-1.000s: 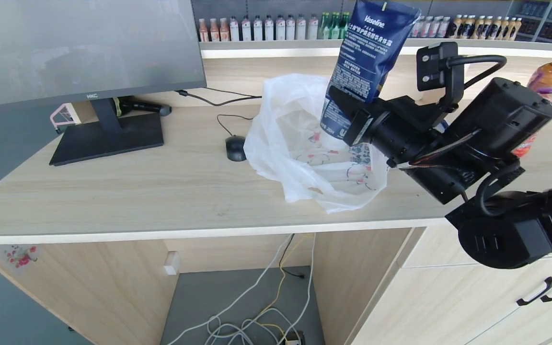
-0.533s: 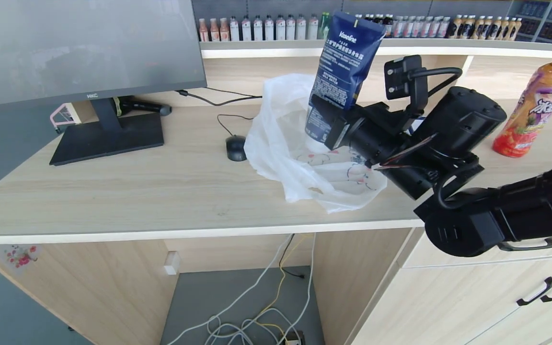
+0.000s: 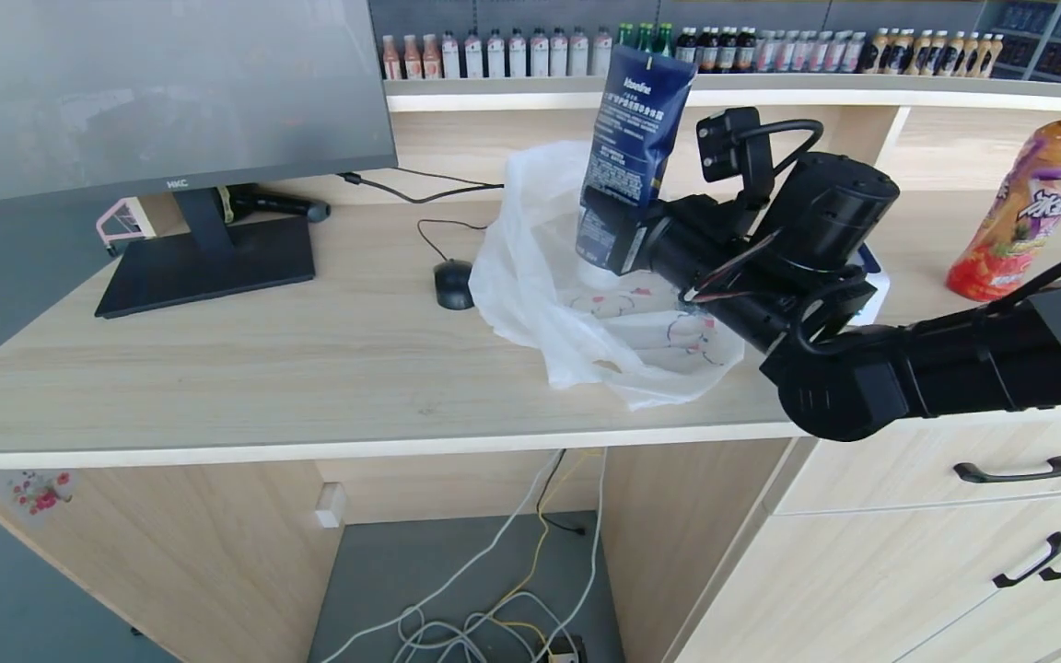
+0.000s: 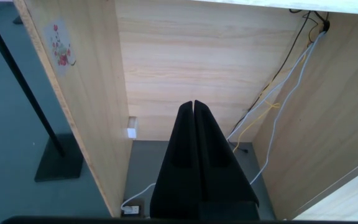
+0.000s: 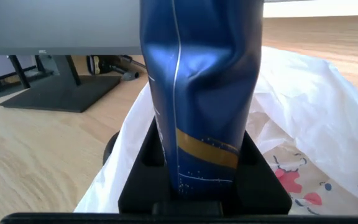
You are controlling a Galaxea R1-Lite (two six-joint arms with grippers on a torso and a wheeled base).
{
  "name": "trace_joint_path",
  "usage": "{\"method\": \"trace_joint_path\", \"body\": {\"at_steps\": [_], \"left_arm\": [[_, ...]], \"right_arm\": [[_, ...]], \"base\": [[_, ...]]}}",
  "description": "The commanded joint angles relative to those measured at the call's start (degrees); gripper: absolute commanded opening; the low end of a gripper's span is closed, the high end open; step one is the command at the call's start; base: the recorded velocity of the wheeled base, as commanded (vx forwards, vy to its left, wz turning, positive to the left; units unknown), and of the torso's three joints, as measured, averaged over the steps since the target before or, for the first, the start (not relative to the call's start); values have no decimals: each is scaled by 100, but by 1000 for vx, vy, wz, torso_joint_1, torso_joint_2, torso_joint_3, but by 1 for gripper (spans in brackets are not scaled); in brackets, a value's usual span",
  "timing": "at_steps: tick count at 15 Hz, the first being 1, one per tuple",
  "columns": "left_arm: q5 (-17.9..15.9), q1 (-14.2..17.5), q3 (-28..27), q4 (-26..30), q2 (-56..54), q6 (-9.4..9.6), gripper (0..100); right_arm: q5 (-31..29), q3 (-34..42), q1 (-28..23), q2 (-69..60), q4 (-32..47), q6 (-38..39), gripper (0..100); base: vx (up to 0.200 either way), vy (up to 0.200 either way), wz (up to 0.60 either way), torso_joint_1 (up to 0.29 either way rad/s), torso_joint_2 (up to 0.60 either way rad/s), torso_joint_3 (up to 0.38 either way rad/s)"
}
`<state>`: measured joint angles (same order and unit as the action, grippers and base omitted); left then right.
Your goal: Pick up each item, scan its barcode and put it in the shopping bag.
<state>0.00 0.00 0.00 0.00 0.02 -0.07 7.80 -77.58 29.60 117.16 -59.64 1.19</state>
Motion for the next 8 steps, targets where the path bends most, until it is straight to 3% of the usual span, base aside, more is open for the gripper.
{"method": "trace_joint_path", "body": {"at_steps": [1,8], "left_arm": [[0,0,0,0,-2,-1,0],[0,0,0,0,-2,-1,0]], "right_arm": [[2,-187,-16,114,31,4,0],[46,-1383,-16,905,594,-5,0]], "base": [[0,0,0,0,0,0],[0,0,0,0,0,0]]}}
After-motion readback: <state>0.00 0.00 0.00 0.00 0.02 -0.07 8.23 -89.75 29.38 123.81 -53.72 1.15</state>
